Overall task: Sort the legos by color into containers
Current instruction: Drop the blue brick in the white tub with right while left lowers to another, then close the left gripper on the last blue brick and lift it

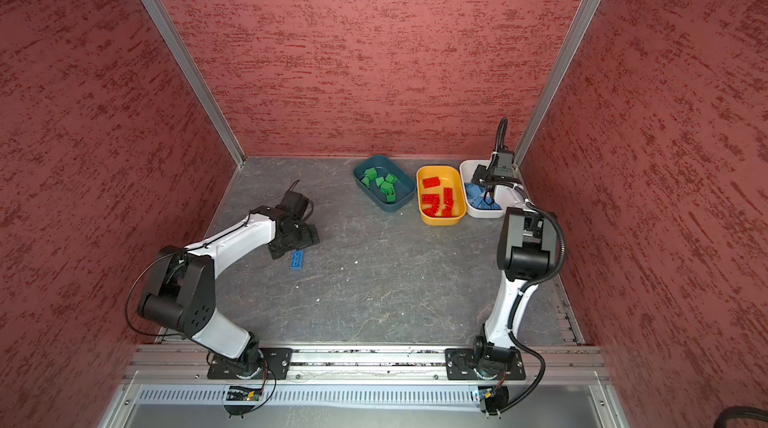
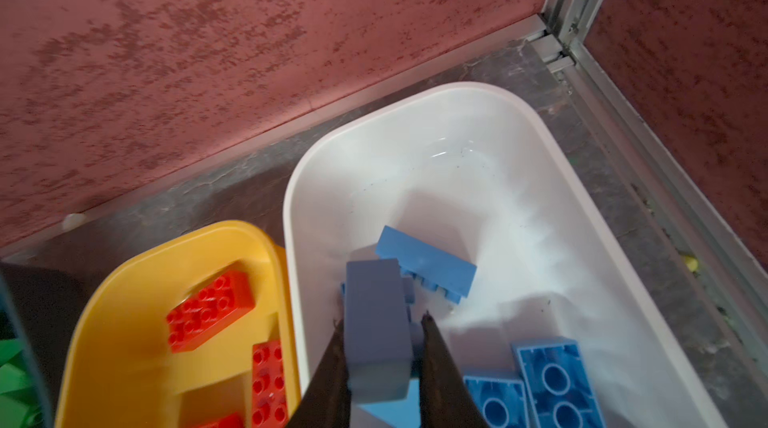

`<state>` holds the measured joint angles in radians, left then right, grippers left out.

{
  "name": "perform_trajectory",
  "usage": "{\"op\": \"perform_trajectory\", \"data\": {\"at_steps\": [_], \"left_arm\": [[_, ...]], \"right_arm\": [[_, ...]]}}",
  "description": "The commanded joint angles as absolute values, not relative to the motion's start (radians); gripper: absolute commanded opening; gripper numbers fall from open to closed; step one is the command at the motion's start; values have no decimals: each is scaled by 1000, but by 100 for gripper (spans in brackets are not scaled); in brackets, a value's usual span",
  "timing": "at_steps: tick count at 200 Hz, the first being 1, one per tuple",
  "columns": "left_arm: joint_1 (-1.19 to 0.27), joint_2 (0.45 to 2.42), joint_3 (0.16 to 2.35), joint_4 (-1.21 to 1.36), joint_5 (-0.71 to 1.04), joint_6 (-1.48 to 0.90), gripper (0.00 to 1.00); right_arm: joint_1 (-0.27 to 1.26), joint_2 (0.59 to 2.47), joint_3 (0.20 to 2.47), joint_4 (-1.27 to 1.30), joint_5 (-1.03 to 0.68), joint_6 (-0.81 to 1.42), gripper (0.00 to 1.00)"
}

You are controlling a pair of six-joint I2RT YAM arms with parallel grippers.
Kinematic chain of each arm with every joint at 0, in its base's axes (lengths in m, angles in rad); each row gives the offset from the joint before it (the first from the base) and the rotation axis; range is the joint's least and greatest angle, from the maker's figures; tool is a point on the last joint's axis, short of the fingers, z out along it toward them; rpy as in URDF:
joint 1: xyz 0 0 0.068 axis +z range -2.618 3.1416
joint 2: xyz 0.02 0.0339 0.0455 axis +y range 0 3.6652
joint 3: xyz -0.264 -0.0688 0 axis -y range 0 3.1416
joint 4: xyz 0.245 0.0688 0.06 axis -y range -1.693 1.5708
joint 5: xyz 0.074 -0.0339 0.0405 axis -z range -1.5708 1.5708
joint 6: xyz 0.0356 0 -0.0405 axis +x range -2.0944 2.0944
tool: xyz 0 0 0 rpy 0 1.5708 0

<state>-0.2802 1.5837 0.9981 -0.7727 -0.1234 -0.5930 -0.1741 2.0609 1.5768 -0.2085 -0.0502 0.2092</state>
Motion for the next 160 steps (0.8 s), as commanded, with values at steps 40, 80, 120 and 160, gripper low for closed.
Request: {"op": "perform_trajectory", "data": {"at_steps": [40, 80, 120, 160], "left_arm": [[-262, 1590, 922, -762, -49, -568, 96], [-262, 1617, 898, -743, -8, -545, 71], [-270, 1656, 910, -725, -9, -531, 43], [-328, 1586, 894, -648, 1, -481, 27]], "right_arm": [[-171, 2181, 1833, -451, 85, 162, 42], [-166, 2108, 1763, -397, 46, 190, 99], [-160, 2000, 1631, -302, -53, 226, 99], [-139, 1896, 1518, -276, -161, 271, 99]]}}
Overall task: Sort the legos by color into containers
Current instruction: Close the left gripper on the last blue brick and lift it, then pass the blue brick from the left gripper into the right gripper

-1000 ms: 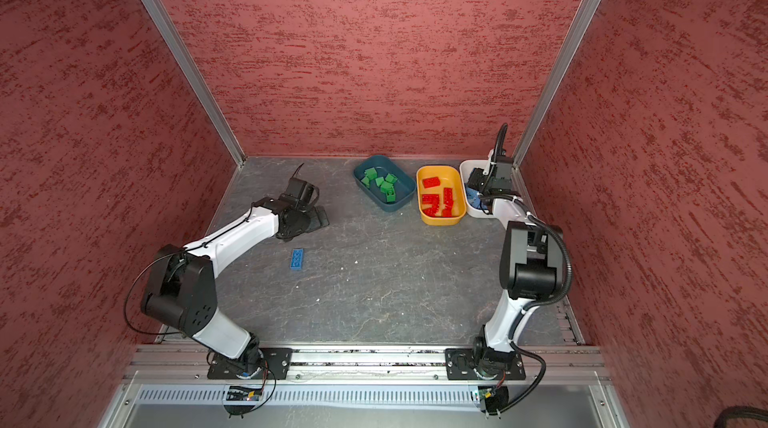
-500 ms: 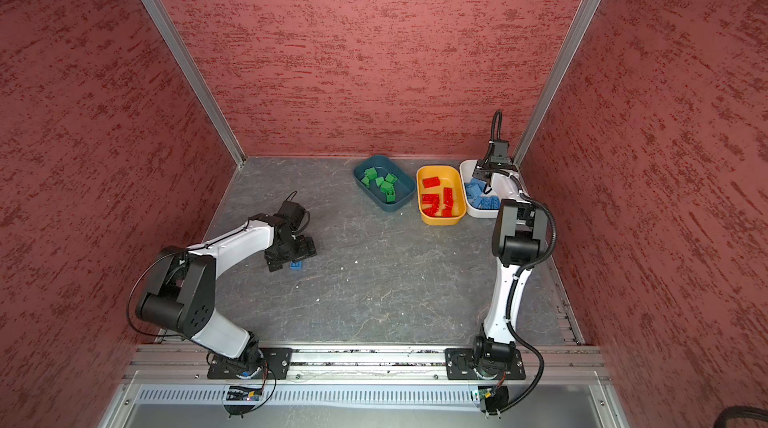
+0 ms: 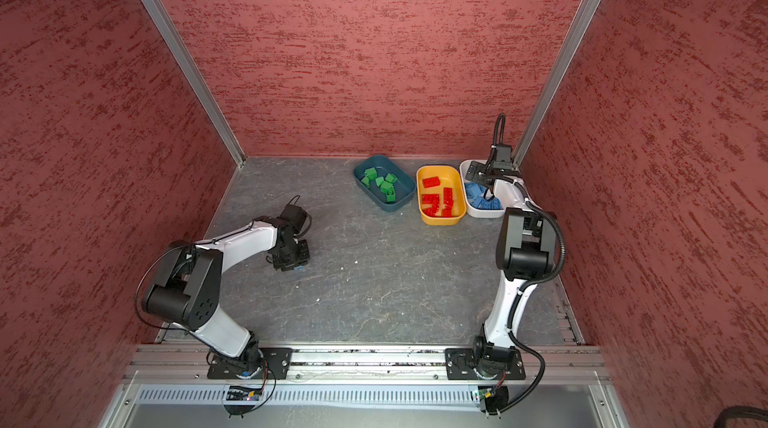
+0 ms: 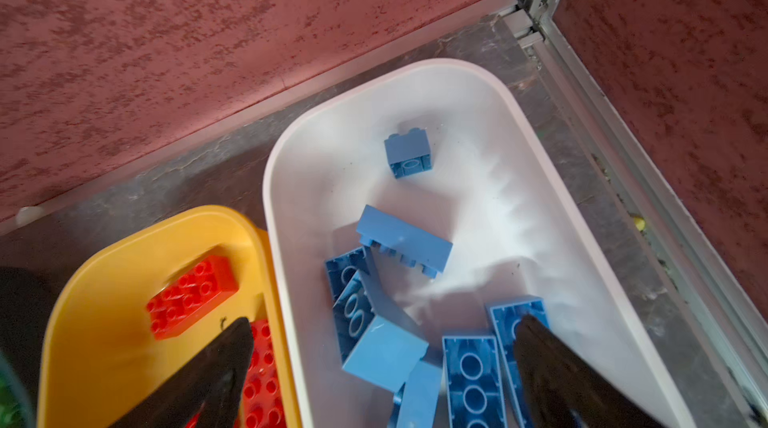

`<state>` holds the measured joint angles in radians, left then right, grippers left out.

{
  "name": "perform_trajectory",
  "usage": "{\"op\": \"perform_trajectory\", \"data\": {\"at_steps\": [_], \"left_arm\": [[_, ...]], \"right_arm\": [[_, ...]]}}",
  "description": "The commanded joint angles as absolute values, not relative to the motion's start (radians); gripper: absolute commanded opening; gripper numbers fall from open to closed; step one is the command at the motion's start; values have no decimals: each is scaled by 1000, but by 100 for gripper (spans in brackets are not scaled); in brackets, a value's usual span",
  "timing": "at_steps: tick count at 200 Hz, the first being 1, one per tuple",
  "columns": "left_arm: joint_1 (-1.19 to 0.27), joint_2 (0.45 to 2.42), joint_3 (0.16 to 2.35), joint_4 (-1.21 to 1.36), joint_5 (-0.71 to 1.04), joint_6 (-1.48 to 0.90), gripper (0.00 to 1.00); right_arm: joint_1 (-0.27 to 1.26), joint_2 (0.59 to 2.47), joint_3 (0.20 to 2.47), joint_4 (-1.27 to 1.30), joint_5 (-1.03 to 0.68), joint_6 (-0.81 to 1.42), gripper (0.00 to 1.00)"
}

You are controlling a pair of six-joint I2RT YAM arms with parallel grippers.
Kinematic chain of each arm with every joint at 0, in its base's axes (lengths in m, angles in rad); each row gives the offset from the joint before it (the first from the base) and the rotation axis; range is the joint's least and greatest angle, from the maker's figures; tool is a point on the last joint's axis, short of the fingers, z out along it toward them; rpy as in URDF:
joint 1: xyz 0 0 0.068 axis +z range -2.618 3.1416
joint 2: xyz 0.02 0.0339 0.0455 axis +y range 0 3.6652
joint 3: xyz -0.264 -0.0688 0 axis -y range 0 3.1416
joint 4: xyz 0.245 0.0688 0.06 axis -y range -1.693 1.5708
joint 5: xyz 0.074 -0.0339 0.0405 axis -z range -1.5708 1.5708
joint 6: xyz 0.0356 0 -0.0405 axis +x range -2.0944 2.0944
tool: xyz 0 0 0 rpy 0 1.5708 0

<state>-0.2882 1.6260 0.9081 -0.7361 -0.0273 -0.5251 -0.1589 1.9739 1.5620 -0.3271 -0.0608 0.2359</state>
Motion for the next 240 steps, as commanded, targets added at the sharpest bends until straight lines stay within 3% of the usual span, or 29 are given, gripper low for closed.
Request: {"op": "perform_trajectory", "data": {"at_steps": [1, 36, 46, 100, 123, 160, 193, 240], "left_arm": [[-330, 1585, 895, -647, 1, -480, 27], [-416, 1568, 950, -551, 33, -381, 9], [-446, 1579, 978, -519, 50, -341, 0], [-566, 1671, 1109, -331, 158, -150, 0], [-590, 1693, 1145, -236, 202, -92, 0], [-626, 1722, 1196, -190, 264, 37, 0], [-662, 1726, 1216, -168, 224, 91, 0], [-667, 1733, 1233, -136, 212, 80, 0]], "right_arm": [[-137, 1895, 1515, -275, -163, 273, 99], [-79, 1814, 1406, -261, -321, 319, 99], [-59, 1796, 1377, -258, -363, 345, 99], [75, 1703, 1213, -160, -558, 477, 99], [137, 1658, 1128, -2, -703, 502, 99], [225, 1640, 1089, 110, -764, 557, 97], [268, 1655, 1066, 193, -791, 577, 90], [287, 1661, 1042, 224, -831, 585, 65]]}}
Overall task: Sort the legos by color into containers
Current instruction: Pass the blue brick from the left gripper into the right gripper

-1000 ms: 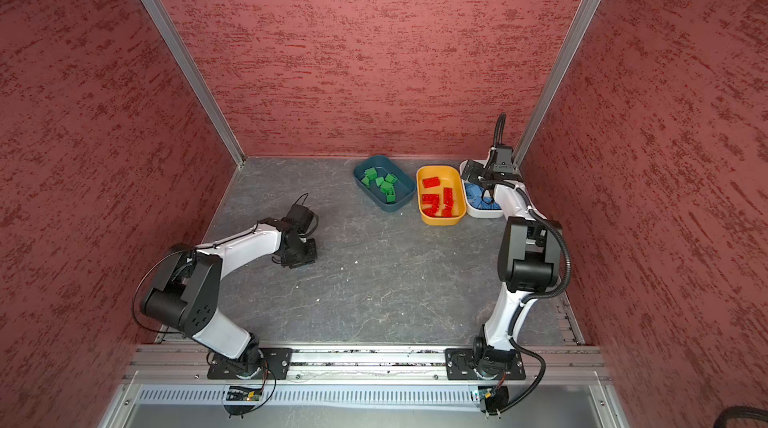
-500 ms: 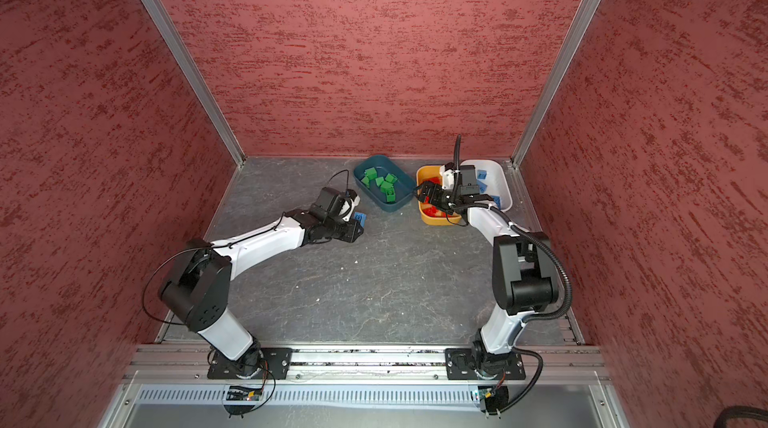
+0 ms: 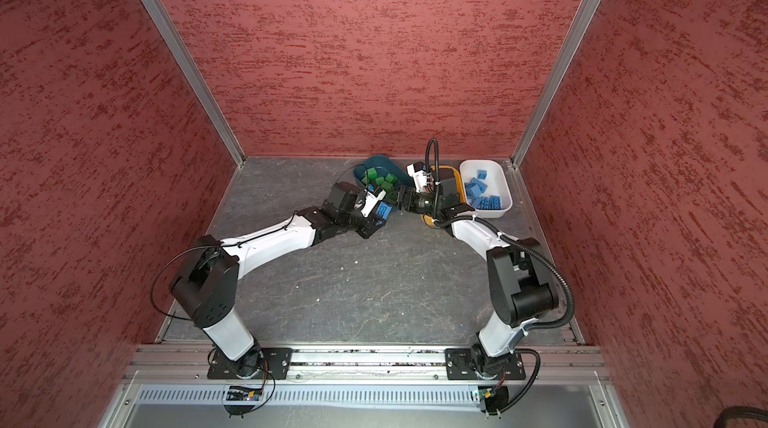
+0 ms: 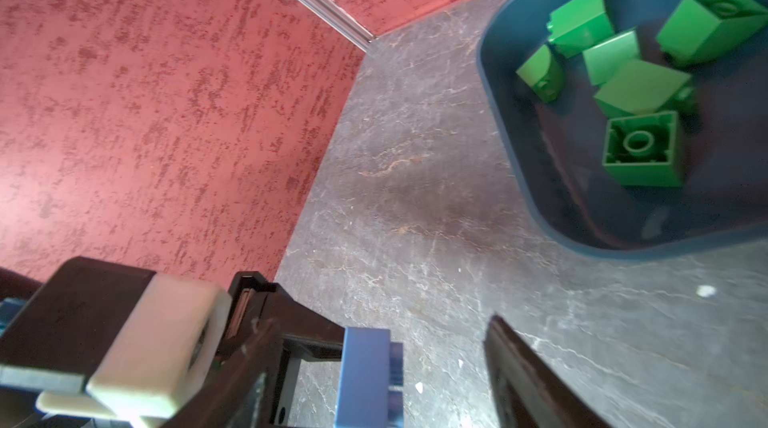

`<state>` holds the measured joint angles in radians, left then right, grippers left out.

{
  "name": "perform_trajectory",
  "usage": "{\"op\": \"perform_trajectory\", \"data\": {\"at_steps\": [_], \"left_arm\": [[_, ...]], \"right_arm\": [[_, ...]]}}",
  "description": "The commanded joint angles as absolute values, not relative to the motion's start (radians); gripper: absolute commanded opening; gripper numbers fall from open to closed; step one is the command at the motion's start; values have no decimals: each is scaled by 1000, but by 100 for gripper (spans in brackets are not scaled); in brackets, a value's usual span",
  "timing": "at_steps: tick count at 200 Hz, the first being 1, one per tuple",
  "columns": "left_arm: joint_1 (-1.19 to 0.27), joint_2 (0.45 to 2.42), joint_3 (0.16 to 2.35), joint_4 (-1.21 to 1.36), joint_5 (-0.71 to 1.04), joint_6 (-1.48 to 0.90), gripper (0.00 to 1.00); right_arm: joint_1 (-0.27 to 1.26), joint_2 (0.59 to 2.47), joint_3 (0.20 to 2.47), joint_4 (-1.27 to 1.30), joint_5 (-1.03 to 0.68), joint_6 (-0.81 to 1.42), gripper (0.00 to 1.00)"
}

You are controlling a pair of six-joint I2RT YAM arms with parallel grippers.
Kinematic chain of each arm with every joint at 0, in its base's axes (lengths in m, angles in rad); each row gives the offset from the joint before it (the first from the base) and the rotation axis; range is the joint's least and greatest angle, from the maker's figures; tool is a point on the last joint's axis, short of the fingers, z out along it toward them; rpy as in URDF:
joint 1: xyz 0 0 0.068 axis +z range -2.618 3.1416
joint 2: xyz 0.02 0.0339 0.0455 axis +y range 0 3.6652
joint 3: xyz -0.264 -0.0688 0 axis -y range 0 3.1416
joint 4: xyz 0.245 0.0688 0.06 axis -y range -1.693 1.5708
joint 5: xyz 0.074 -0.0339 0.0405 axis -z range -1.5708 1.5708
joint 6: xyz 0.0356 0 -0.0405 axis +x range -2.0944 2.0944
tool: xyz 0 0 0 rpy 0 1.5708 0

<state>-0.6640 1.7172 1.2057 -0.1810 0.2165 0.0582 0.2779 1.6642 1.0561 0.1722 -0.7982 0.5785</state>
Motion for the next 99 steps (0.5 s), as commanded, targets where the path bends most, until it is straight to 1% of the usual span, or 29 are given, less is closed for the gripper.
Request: {"op": "perform_trajectory", "data": {"at_steps": [1, 19, 45, 64, 81, 99], "left_arm": [[-667, 1733, 1233, -135, 213, 81, 0], [-669, 1741, 1241, -131, 216, 76, 0], [-668, 1755, 1258, -136, 219, 75, 0], [-670, 1767, 1274, -147, 215, 79, 0], [-671, 1776, 1292, -160, 210, 78, 0], [-675, 1784, 1304, -169, 212, 74, 0]], "right_arm": [[288, 1661, 1043, 224, -832, 585, 65], [294, 1672, 1042, 225, -842, 584, 59], [302, 1685, 1047, 224, -870, 573, 55], [309, 1698, 1055, 206, -881, 558, 50], [312, 1704, 1058, 187, -861, 533, 39], [313, 1690, 1060, 166, -802, 503, 23]]}}
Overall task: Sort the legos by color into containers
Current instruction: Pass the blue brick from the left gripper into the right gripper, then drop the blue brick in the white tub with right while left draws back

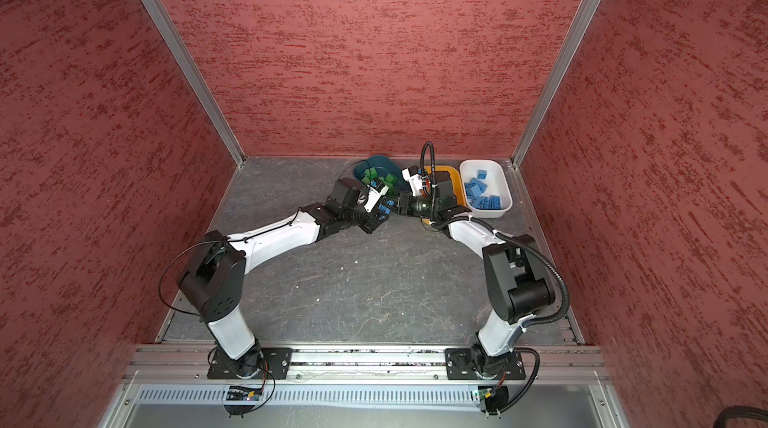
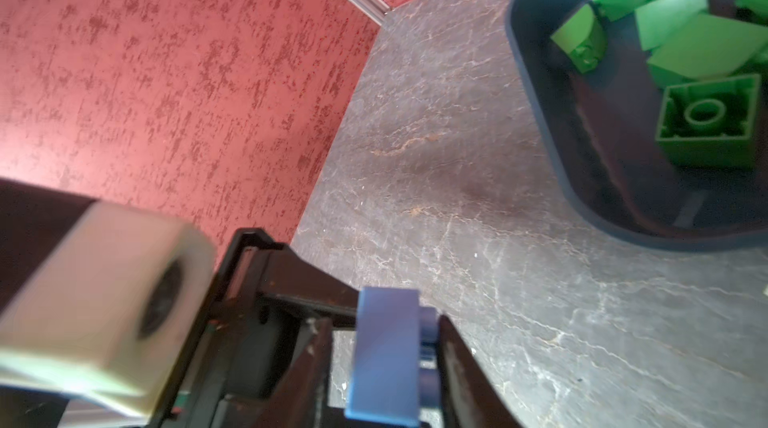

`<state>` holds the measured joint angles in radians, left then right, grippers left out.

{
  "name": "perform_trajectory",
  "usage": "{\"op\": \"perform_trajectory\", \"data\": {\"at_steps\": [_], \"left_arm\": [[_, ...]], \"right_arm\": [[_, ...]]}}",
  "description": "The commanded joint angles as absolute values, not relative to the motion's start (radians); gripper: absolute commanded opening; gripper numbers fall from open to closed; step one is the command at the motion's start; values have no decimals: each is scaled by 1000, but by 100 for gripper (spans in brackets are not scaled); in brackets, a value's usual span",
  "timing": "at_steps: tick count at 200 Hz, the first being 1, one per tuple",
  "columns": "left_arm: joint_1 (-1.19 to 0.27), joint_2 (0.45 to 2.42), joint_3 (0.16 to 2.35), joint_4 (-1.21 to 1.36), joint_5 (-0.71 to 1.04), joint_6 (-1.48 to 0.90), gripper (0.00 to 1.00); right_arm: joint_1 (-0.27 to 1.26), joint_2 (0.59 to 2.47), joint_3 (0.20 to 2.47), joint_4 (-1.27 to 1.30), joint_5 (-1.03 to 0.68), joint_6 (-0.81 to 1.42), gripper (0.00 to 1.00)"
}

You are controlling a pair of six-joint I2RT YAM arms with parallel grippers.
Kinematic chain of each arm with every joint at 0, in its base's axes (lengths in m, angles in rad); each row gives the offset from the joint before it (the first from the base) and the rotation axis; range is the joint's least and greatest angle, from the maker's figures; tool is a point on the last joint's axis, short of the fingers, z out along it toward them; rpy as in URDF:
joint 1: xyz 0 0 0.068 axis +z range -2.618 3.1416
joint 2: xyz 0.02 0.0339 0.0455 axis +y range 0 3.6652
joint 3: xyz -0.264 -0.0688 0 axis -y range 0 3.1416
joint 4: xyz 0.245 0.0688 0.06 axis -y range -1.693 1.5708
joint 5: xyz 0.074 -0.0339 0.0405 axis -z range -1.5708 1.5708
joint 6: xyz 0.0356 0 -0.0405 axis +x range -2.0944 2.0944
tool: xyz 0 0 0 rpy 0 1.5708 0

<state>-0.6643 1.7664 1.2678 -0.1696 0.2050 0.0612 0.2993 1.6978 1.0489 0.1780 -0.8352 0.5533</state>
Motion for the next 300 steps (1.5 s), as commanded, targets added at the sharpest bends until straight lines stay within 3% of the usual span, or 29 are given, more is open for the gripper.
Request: {"op": "perform_trajectory", "data": {"at_steps": [1, 10, 17, 25, 38, 50, 128, 204, 219, 235, 254, 261, 300], "left_arm": [[-675, 1785, 1305, -170, 212, 74, 0], [-675, 1785, 1312, -180, 204, 65, 1], [-676, 1785, 1320, -191, 193, 53, 11], [-675, 1783, 1325, -199, 170, 36, 32], [-671, 1769, 1315, -188, 114, 9, 80], [-670, 1748, 1286, -157, 40, -6, 100], [-500, 1479, 989, -21, -240, -159, 99], [-267, 1174, 737, -49, -352, -253, 99], [-253, 1156, 724, -70, -375, -252, 99], [-236, 1142, 703, -67, -410, -253, 99], [-198, 1142, 690, -65, -425, -266, 99], [-179, 1150, 690, -69, -416, -268, 99], [-111, 1203, 632, 77, -417, -191, 100]], "right_arm": [[313, 1690, 1060, 163, -797, 501, 22], [313, 1678, 1063, 138, -743, 480, 15], [310, 1669, 1066, 117, -695, 464, 10], [302, 1658, 1067, 97, -642, 452, 6], [274, 1641, 1059, 87, -572, 450, 0], [228, 1627, 1033, 115, -550, 455, 0], [-94, 1693, 1110, 25, -322, 372, 0], [-221, 1976, 1477, -194, -117, 187, 0], [-222, 2022, 1563, -249, -89, 178, 33], [-221, 2023, 1600, -269, -85, 176, 61], [-221, 1968, 1567, -244, -34, 188, 81], [-221, 1935, 1538, -227, -11, 192, 98], [-221, 1682, 1221, -31, 10, 217, 99]]}}
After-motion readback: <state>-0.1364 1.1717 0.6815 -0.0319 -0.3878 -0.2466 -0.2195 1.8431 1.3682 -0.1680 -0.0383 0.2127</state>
